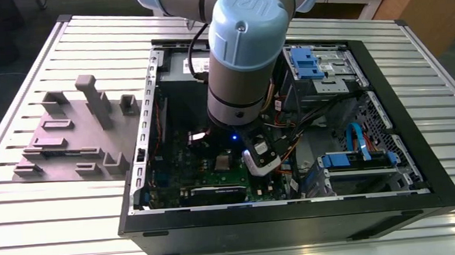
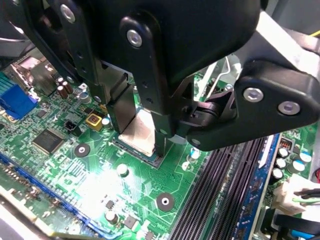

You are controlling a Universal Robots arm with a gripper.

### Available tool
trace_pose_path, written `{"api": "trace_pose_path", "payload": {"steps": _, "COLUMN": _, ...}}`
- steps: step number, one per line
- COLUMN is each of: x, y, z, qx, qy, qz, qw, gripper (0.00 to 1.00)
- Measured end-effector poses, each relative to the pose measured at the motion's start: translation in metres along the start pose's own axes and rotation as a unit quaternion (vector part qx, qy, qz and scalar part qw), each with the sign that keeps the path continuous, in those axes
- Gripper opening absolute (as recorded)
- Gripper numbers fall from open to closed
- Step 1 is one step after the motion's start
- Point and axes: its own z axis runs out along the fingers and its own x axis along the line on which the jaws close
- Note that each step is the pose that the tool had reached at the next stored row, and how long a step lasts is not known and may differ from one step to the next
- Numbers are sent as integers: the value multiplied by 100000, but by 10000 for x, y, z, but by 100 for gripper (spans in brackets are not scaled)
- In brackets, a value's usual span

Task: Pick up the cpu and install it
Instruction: 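Place the cpu into insertion slot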

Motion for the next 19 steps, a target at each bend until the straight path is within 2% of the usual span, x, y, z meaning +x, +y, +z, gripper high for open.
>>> {"api": "trace_pose_path", "payload": {"steps": 4, "x": 1, "y": 0, "z": -19, "qx": 9, "qy": 9, "qz": -50, "qw": 100000, "gripper": 41}}
{"api": "trace_pose_path", "payload": {"steps": 13, "x": 1, "y": 0, "z": -14, "qx": 9, "qy": 15, "qz": -317, "qw": 99999, "gripper": 41}}
{"api": "trace_pose_path", "payload": {"steps": 15, "x": 1, "y": 0, "z": -11, "qx": 7, "qy": 20, "qz": -319, "qw": 99999, "gripper": 42}}
{"api": "trace_pose_path", "payload": {"steps": 16, "x": 1, "y": 0, "z": -10, "qx": 7, "qy": 23, "qz": -323, "qw": 99999, "gripper": 48}}
{"api": "trace_pose_path", "payload": {"steps": 19, "x": 1, "y": 0, "z": -10, "qx": -17, "qy": 22, "qz": -327, "qw": 99999, "gripper": 48}}
